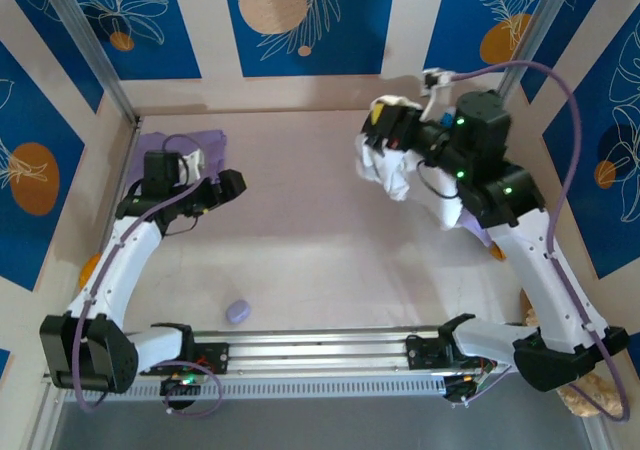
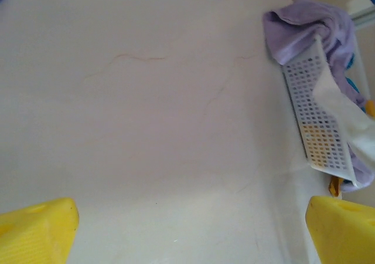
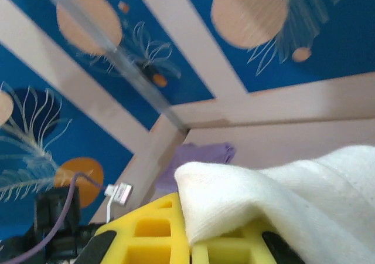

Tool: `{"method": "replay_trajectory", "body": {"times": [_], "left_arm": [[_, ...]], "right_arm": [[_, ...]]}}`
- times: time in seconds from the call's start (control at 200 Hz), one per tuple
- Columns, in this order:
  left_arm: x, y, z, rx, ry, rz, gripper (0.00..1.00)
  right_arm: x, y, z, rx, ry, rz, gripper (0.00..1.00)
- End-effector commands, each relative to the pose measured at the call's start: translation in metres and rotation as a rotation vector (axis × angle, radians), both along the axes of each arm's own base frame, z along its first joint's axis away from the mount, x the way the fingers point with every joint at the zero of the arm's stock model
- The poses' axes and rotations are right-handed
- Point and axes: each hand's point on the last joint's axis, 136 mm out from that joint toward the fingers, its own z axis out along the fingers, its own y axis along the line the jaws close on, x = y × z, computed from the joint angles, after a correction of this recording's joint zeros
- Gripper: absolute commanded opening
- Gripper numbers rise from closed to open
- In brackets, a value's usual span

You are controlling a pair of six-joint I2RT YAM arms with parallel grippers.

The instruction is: Fold and stack the t-shirts

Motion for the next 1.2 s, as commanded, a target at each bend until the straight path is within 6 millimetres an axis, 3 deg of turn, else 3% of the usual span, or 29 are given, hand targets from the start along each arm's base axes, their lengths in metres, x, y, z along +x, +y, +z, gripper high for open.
{"method": "replay_trajectory", "body": {"times": [0.0, 0.025, 0.075, 0.155, 0.34, 0.695, 1.05, 1.115, 1.19], "left_arm": [[-0.022, 0.008, -0.018, -0.002, 0.069, -0.031, 0.99], [-0.024, 0.010, -0.020, 0.001, 0.074, -0.029, 0.99], [-0.027, 0.013, -0.023, 0.010, 0.083, -0.030, 0.99], [-0.032, 0.016, -0.029, 0.030, 0.108, -0.029, 0.99], [-0.035, 0.014, -0.047, 0.007, 0.158, -0.017, 0.99], [-0.037, -0.021, -0.071, 0.050, 0.197, -0.092, 0.99], [-0.034, -0.098, -0.079, 0.166, 0.186, -0.285, 0.99], [-0.031, -0.113, -0.081, 0.174, 0.187, -0.313, 0.99], [-0.028, -0.130, -0.081, 0.189, 0.179, -0.344, 0.99]], "right_arm": [[-0.003, 0.045, -0.111, -0.141, 0.297, 0.084, 0.27], [-0.005, 0.052, -0.131, -0.160, 0.366, 0.094, 0.48], [-0.007, 0.060, -0.168, -0.214, 0.503, 0.077, 0.71], [-0.009, 0.064, -0.206, -0.284, 0.635, -0.002, 0.79], [-0.016, 0.063, -0.248, -0.329, 0.734, -0.090, 0.80], [-0.036, -0.027, -0.339, -0.604, 0.966, -0.309, 0.80], [-0.068, -0.040, -0.402, -0.616, 1.122, -0.283, 0.75], [-0.071, -0.041, -0.408, -0.619, 1.134, -0.277, 0.70], [-0.072, -0.043, -0.411, -0.617, 1.135, -0.278, 0.57]]}}
